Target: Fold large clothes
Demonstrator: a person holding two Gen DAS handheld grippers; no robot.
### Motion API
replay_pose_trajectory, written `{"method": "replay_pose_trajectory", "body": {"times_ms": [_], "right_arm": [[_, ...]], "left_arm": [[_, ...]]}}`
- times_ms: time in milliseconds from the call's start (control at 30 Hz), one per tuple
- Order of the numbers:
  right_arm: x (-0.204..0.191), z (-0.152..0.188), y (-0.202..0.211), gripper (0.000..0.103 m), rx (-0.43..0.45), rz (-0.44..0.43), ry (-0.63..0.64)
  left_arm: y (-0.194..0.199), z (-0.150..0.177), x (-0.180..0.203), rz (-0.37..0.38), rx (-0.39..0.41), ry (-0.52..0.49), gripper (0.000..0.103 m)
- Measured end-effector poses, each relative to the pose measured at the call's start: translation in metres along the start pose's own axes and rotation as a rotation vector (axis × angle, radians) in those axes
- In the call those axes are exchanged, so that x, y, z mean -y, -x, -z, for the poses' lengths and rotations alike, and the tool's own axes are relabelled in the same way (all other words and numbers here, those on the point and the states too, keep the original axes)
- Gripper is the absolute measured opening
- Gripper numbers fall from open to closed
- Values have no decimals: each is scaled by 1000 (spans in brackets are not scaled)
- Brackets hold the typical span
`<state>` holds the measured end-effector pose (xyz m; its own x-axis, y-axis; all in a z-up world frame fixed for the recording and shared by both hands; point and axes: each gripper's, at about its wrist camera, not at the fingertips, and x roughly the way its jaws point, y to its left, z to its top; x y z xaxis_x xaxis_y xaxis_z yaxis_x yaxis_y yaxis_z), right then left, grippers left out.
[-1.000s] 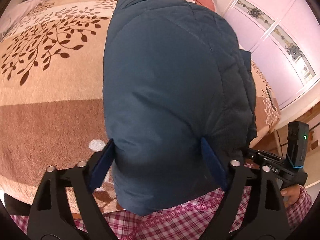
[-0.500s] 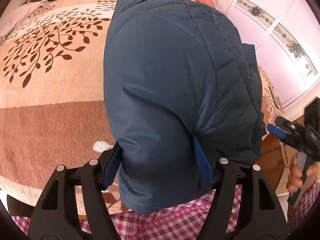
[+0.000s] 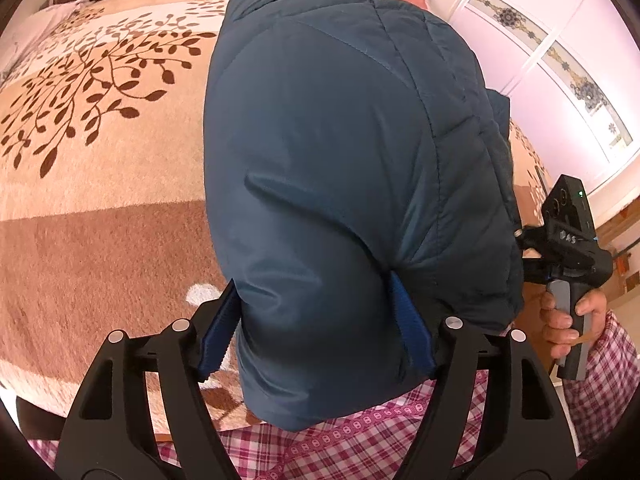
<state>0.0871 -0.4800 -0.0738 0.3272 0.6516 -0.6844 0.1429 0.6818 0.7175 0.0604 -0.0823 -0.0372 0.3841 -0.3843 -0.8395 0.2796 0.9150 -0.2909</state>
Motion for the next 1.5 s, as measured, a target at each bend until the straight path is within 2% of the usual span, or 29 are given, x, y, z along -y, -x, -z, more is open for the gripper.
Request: {"method": "replay_pose_trajectory", "body": {"times_ms": [33,167,267,433,633,867,967,1100,1233,1500], "right_arm": [[-3,1,-4,58,-10,-10,12],[-23,5,-8,32,24,48,109],[-52,12,-12,23,71,145,270],[-80,20,-25,21,116,184,406],[-130,10,-61,20,147,209,539],[-191,-8,-123,20,112,228,669],[-218,-23,-152,20,93,245,703],[-231,-32,-169,20,84,275,724],[-227,-33,-177,20,79,299,700],[-222,-40,-167,32,82,307,608]], "left_arm": [[0,0,0,-2,1,-7,71],[6,-1,4,-13,18,-36,66],[14,-1,6,-35,53,-72,62],[25,-10,-6,-77,105,-87,58],[43,-25,-50,-147,168,-30,58],[58,-42,-118,-234,225,52,57],[61,-44,-143,-247,239,79,57],[58,-45,-162,-230,242,119,58],[54,-42,-161,-233,252,114,60],[63,-34,-156,-287,260,140,74]]}}
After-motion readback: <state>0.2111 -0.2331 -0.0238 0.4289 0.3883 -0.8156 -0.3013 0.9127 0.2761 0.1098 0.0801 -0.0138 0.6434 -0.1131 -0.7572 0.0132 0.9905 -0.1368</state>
